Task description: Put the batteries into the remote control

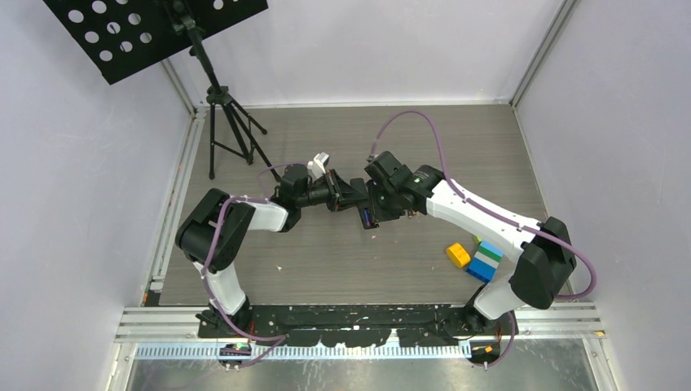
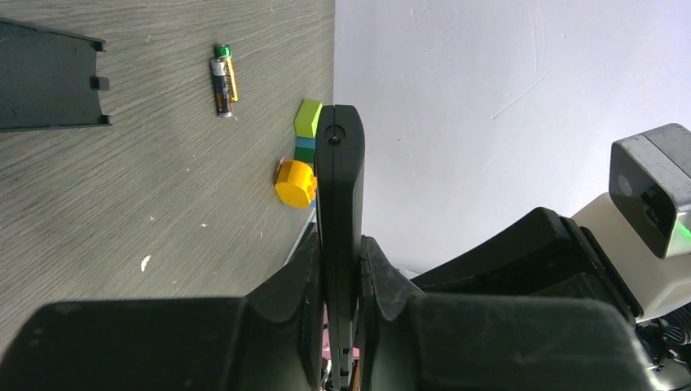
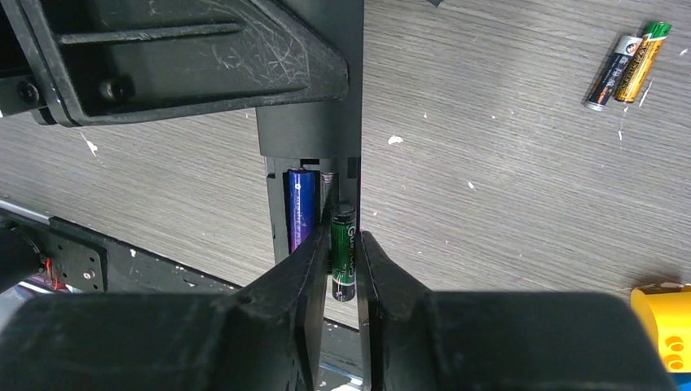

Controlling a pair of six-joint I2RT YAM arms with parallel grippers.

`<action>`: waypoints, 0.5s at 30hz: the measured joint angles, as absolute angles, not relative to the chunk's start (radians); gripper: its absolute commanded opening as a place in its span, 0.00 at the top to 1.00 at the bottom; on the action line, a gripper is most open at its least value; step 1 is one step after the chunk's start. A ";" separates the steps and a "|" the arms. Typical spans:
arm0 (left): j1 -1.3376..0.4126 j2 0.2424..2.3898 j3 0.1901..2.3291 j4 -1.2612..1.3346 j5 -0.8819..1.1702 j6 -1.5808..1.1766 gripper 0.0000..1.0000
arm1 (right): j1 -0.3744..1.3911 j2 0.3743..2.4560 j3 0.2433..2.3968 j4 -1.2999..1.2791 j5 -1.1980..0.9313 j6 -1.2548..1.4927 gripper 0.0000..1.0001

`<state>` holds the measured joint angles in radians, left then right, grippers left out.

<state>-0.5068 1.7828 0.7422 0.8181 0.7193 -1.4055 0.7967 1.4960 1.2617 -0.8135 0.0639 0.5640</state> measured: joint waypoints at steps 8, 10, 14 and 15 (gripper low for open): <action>-0.507 1.783 0.742 0.809 0.707 -1.401 1.00 | 0.798 1.472 1.262 -0.803 0.045 0.580 0.73; -0.507 1.783 0.742 0.807 0.704 -1.401 1.00 | 0.798 1.466 1.262 -0.800 0.039 0.583 0.73; -0.508 1.783 0.742 0.803 0.700 -1.402 1.00 | 0.798 1.463 1.262 -0.794 0.035 0.590 0.73; -0.509 1.783 0.742 0.803 0.700 -1.402 1.00 | 0.798 1.463 1.262 -0.794 0.036 0.591 0.73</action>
<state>-0.5087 1.7832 0.7422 0.8032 0.7002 -1.4017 0.7979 1.4631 1.2617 -0.7944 0.0360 0.5911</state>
